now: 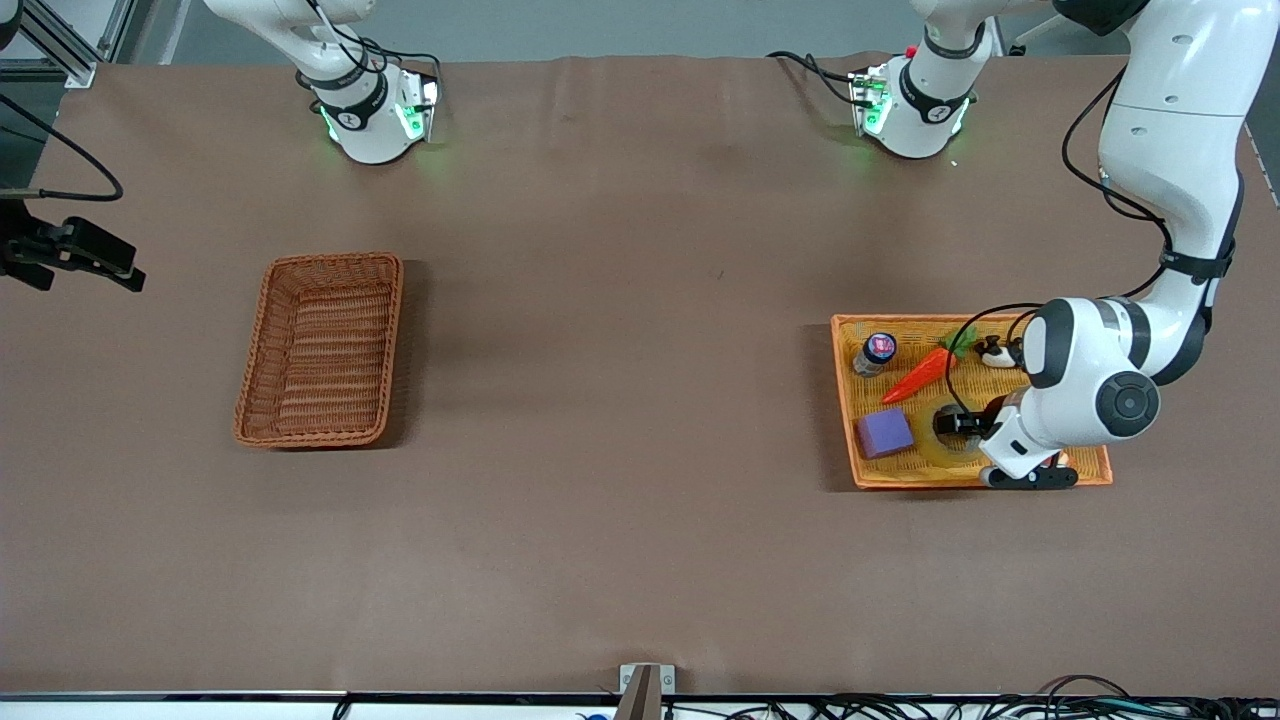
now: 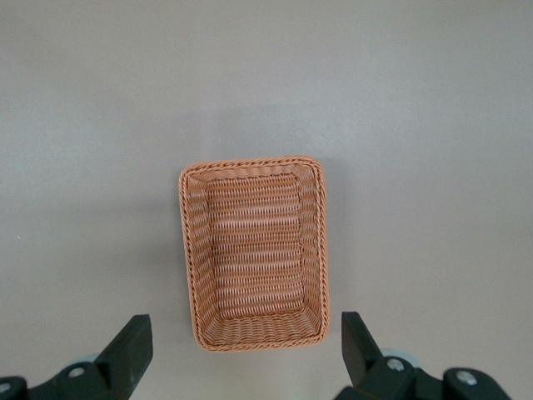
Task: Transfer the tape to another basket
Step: 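Lower the left gripper onto the tape roll rim and close it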
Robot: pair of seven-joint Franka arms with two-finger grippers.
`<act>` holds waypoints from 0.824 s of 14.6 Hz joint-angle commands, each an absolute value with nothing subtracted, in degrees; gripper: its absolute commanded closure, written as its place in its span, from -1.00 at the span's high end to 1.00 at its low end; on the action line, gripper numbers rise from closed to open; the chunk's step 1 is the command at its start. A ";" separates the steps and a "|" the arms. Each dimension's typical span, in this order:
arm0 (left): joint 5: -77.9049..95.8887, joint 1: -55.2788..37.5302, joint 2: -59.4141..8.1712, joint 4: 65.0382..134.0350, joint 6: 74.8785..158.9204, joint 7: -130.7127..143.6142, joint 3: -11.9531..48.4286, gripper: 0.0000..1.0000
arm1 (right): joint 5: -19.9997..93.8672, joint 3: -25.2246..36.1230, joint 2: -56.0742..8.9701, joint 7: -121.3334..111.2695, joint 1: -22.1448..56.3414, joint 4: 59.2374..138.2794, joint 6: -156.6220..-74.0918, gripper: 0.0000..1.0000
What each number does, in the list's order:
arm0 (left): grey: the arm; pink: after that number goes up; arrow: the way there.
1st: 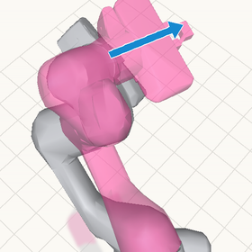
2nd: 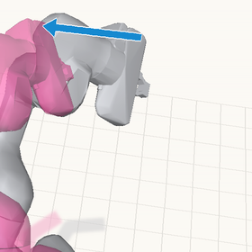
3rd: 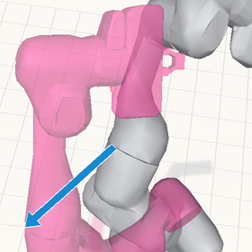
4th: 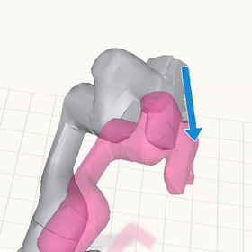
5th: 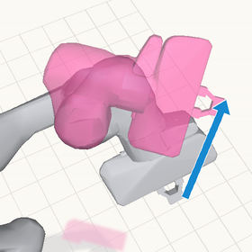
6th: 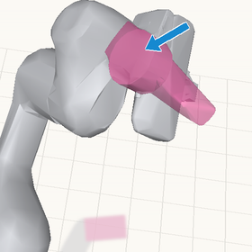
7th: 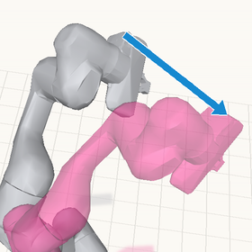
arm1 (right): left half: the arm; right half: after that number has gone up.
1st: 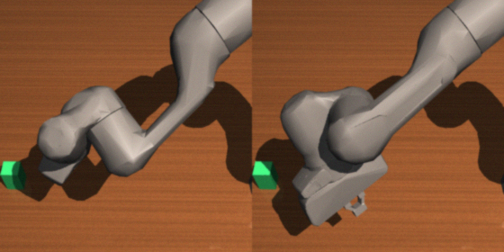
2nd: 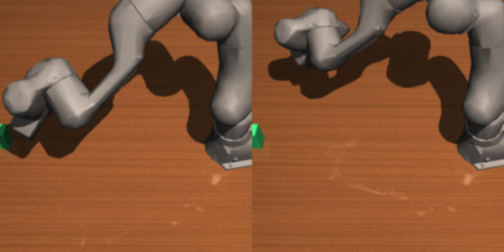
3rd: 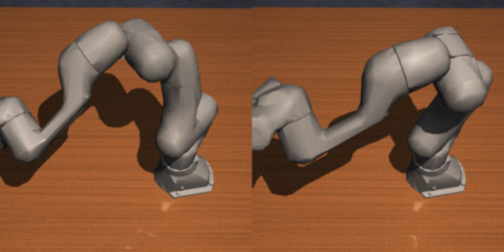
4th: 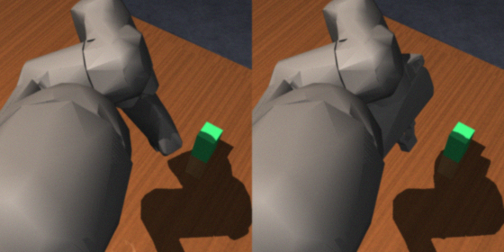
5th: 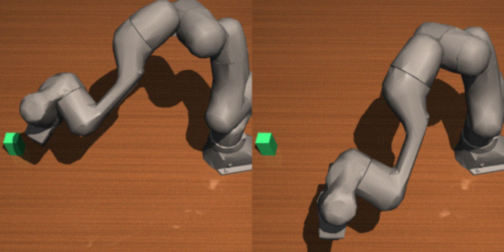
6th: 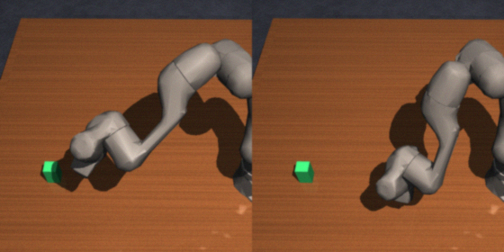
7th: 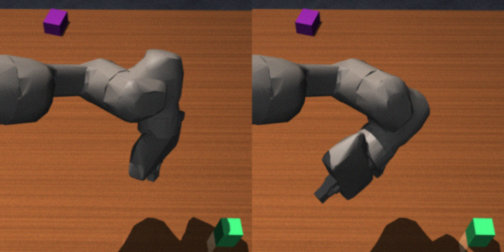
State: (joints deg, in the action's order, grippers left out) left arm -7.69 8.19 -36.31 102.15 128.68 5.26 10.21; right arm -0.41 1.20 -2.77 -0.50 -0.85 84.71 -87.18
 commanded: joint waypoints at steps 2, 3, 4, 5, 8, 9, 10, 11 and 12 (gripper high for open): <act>-10.11 8.96 -37.09 101.42 128.94 5.53 10.37 0.23 | 0.79 0.53 -1.85 -1.23 -1.85 85.61 -87.10 1.00; -10.11 8.79 -37.09 101.51 128.76 6.15 10.28 -0.57 | 0.79 0.53 -1.93 -1.23 -1.93 85.61 -87.27 1.00; -10.11 8.79 -36.74 101.43 128.41 6.15 10.37 -0.80 | 0.79 0.53 -1.93 -1.23 -1.85 85.61 -87.19 1.00; -10.11 9.05 -36.48 101.43 128.32 6.15 10.46 -0.97 | 0.79 0.53 -1.93 -1.23 -1.85 85.69 -87.10 1.00; -10.11 9.49 -34.73 101.42 128.15 5.02 10.46 -1.00 | 0.79 0.53 -1.93 -1.23 -1.85 85.69 -87.01 1.00; -10.11 9.67 -33.50 101.25 128.14 4.75 10.46 -1.00 | 0.79 0.53 -1.93 -1.23 -1.85 85.69 -87.01 1.00; -10.19 9.93 -31.83 101.25 127.80 4.75 10.46 -1.00 | 0.79 0.53 -1.93 -1.23 -1.85 85.69 -87.01 1.00; -10.20 10.02 -29.55 101.25 126.57 4.31 10.63 -1.00 | 0.79 0.53 -1.93 -1.23 -1.85 85.69 -87.01 1.00; -10.20 9.85 -27.18 100.90 124.65 3.09 11.07 -1.00 | 0.79 0.53 -1.93 -1.23 -1.85 85.69 -87.01 1.00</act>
State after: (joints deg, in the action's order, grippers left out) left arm -9.26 9.41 -33.48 100.21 128.24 4.50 10.19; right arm -0.41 1.19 -2.78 -0.51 -0.85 84.73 -86.99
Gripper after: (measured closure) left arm 0.784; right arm 0.000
